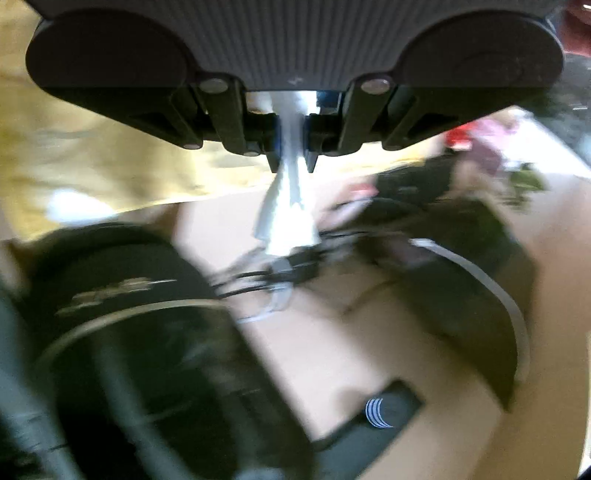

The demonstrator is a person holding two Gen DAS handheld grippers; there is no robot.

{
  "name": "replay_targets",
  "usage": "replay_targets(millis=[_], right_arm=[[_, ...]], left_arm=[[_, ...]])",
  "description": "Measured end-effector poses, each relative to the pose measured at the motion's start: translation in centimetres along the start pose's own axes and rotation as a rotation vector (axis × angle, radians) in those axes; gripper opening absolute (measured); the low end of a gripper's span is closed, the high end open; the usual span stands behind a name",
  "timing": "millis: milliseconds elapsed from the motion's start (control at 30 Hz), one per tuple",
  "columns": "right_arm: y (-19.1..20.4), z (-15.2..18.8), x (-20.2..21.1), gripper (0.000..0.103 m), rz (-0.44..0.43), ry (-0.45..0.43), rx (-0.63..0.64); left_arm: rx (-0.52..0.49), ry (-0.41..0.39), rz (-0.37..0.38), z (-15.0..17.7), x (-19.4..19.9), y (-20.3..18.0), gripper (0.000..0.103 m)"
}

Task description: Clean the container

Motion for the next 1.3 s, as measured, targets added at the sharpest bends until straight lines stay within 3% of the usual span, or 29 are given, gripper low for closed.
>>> replay_targets(millis=[33,100,200,267,367,400,433,533,633,833,1000,1067,1167,1300], right_arm=[[0.3,0.5,-0.6,0.013,-0.018,0.027,-0.006],[-0.1,1.6,-1.5,0.013,0.040,0.064,0.034],[-1.7,2.5,-1.3,0.013,0.220,0.054,0.157],[-3.5,2.5,-0.8,0.013,0.319,0.047,0.159],[-5.6,2.6,0.4,0.013,0.358,0.037,0.079],[-5.8,2.7,1.0,0.013,0.369,0.026,0.077],[-6.0,2.8,1.7,0.013,0.381,0.015,0.080],[-6.7,3.2,3.0,0.016,0.412,-0.003,0.064],[-7.5,3.6,3.7,0.016,0.417,-0.012,0.021],[-6.0,4.6,1.9,0.014,0.350,0.024,0.019],[-5.0,5.2,0.6,0.014,0.359,0.063,0.077],[-4.7,5.1,0.8,0.014,0.356,0.060,0.083],[-4.2,5.0,1.1,0.014,0.327,0.056,0.078],[-2.7,4.6,1.2,0.013,0.214,0.049,0.031]], left_arm=[[-0.002,-0.009,0.001,-0.2,0.1,0.0,0.064],[0.008,-0.014,0.001,-0.6,0.2,0.2,0.064],[0.048,0.000,0.018,-0.8,-0.3,0.7,0.064],[0.073,0.013,0.035,-0.9,-1.1,1.0,0.065],[0.072,0.037,0.038,-1.5,-1.7,1.4,0.071],[0.071,0.048,0.034,-1.5,-1.5,1.7,0.080],[0.069,0.080,0.035,-1.5,-1.2,1.7,0.091],[0.084,0.251,0.124,-0.4,0.2,1.2,0.094],[0.163,0.362,0.219,1.7,2.1,0.2,0.094],[0.311,0.468,0.227,4.7,-0.1,0.2,0.094],[0.395,0.418,0.269,5.1,-1.5,0.3,0.091],[0.407,0.399,0.262,4.8,-1.3,0.9,0.063],[0.433,0.380,0.245,4.0,-0.7,2.2,0.061],[0.359,0.323,0.216,1.8,0.6,3.0,0.060]])
Point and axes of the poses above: each gripper's, at about its wrist camera, not at the fingertips, and x roughly against the way its jaws point, y to its left, z to its underside, the point moved 8 cm from there along -x, roughly the way its jaws point, and after that the axes turned 3 degrees about -y, right-handed, at the moved point
